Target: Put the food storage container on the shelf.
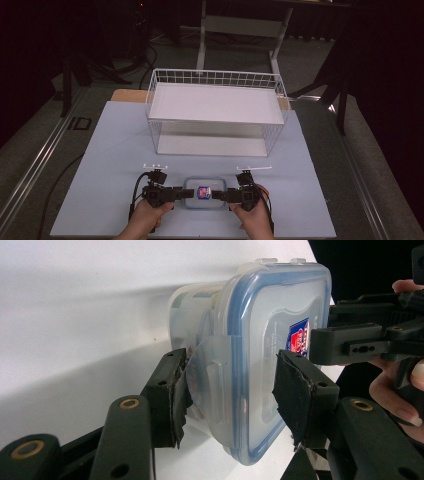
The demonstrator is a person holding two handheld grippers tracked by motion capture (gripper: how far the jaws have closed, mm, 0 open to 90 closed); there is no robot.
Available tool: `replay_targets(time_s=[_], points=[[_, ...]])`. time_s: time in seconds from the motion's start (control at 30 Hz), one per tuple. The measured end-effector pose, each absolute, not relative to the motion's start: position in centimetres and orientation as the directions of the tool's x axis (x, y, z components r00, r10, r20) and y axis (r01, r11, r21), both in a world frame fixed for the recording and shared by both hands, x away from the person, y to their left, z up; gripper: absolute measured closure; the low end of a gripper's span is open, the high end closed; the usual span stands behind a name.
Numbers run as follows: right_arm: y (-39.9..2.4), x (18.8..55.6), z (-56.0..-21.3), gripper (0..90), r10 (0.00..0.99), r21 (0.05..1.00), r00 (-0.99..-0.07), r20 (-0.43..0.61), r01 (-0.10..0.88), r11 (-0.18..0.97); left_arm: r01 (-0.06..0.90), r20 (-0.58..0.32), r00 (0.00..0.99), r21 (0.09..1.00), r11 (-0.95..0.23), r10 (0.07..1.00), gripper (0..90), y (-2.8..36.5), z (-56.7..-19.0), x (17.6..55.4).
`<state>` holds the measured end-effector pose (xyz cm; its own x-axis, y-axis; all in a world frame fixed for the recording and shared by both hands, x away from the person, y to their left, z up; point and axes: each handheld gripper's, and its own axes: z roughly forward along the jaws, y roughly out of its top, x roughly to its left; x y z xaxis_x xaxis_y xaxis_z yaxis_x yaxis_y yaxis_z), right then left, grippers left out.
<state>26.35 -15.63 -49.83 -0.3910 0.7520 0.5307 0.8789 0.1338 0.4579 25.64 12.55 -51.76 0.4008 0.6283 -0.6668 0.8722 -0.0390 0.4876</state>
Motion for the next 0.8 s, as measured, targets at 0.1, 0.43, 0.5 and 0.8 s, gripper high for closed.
replay_targets(time_s=[0.1,0.43,0.5,0.8], points=[[-15.5,26.4,-49.5,39.3,0.749,0.466,-0.399,0.528,0.874,0.137,0.864,-0.658,0.41,0.503,-0.037,0.631,49.7,12.6,-51.2,25.8],[-15.5,28.1,-45.8,39.3,0.745,0.577,-0.448,0.494,0.81,0.104,0.8,-0.617,0.469,0.6,-0.009,0.632,50.0,12.7,-47.3,28.0],[-15.6,28.3,-45.6,39.3,0.746,0.581,-0.449,0.492,0.807,0.102,0.795,-0.613,0.474,0.607,-0.007,0.633,50.0,12.7,-47.0,28.3],[-16.3,31.0,-44.7,39.0,0.748,0.632,-0.45,0.488,0.773,0.053,0.738,-0.574,0.505,0.675,0.023,0.645,50.0,11.8,-46.2,31.1]])
